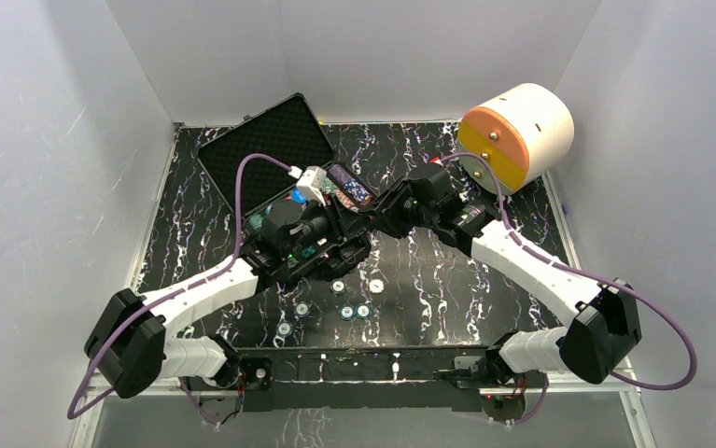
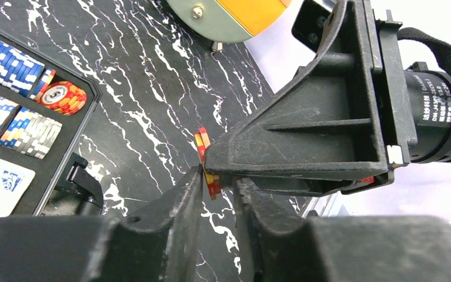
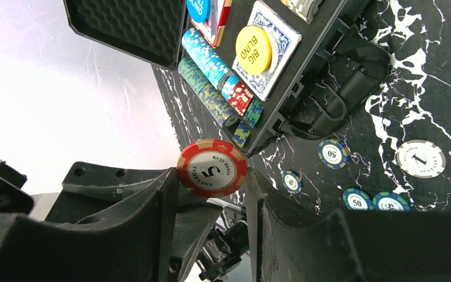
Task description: Pack up texas hold em set
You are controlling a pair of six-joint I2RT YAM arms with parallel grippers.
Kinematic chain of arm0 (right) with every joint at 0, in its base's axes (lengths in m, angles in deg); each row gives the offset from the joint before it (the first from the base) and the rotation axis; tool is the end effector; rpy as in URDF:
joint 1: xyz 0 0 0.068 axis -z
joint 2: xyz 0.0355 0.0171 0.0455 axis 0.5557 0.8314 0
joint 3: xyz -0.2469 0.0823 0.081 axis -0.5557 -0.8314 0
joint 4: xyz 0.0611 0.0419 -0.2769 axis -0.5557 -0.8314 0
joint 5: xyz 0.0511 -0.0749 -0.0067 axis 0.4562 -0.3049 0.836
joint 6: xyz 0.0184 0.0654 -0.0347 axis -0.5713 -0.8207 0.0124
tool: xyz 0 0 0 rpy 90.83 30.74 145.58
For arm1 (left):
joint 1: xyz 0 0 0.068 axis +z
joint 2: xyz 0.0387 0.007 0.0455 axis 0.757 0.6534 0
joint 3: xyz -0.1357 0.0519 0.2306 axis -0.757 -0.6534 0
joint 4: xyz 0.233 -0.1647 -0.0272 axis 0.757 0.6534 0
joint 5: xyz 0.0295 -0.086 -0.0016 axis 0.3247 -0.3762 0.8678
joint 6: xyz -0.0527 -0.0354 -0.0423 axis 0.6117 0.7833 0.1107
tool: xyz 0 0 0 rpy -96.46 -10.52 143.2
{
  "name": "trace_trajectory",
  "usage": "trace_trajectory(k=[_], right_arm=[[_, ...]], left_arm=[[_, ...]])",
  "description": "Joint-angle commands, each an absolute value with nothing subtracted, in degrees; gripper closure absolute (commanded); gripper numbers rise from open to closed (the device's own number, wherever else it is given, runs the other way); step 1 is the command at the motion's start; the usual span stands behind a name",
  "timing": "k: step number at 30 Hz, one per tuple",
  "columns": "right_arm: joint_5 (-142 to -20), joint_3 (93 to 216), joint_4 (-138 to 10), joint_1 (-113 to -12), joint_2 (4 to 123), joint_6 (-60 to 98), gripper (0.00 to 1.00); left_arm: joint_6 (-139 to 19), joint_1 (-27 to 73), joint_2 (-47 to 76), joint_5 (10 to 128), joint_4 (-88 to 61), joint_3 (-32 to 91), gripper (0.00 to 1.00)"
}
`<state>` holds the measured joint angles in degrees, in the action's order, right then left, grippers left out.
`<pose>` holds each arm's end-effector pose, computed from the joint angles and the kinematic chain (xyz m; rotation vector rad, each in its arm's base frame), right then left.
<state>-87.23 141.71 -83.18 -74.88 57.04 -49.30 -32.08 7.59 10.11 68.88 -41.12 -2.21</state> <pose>0.2606 0.2298 0.2968 0.6836 2.2826 1.1435 0.2459 -0.2309 0.2750 0.1563 1.7187 -1.1926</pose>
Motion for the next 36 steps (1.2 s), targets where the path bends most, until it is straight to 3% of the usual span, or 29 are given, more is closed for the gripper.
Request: trace_trajectory(k=[1,5,7,11,13,23,36], right_arm=[[-85.6,141.3,-79.8,-74.8,57.2,-51.6,0.6],[-84.6,141.2,-79.0,-74.8,57.8,-52.0,0.59],[-84.7,141.4,-79.3,-74.7,58.2,-51.4,0.54],[-86.6,143.2,-81.3,-73.6,58.0,-44.6,0.19],[-87.8,144.8,-83.2,-71.6,57.7,-40.1,0.1],[-90.6,140.2,-90.9,-60.2,50.1,-29.6,0.12],[-92.4,127.2,-95.2,-58.9,42.4,-30.2,0.14]], left_arm=[[-33.8,7.3,10.5,71.4,-44.4,-0.6,0.81],[-35.4,7.2,11.0,72.4,-43.3,0.1,1.0],[-37.1,7.3,11.4,73.1,-41.5,1.1,1.0],[-41.9,7.3,11.7,74.2,-35.1,3.9,1.0],[-46.3,7.3,12.1,74.5,-29.3,5.9,1.0],[-65.2,7.3,20.8,71.0,-6.9,19.9,1.0],[-75.1,7.4,44.0,70.8,3.8,43.8,1.0]])
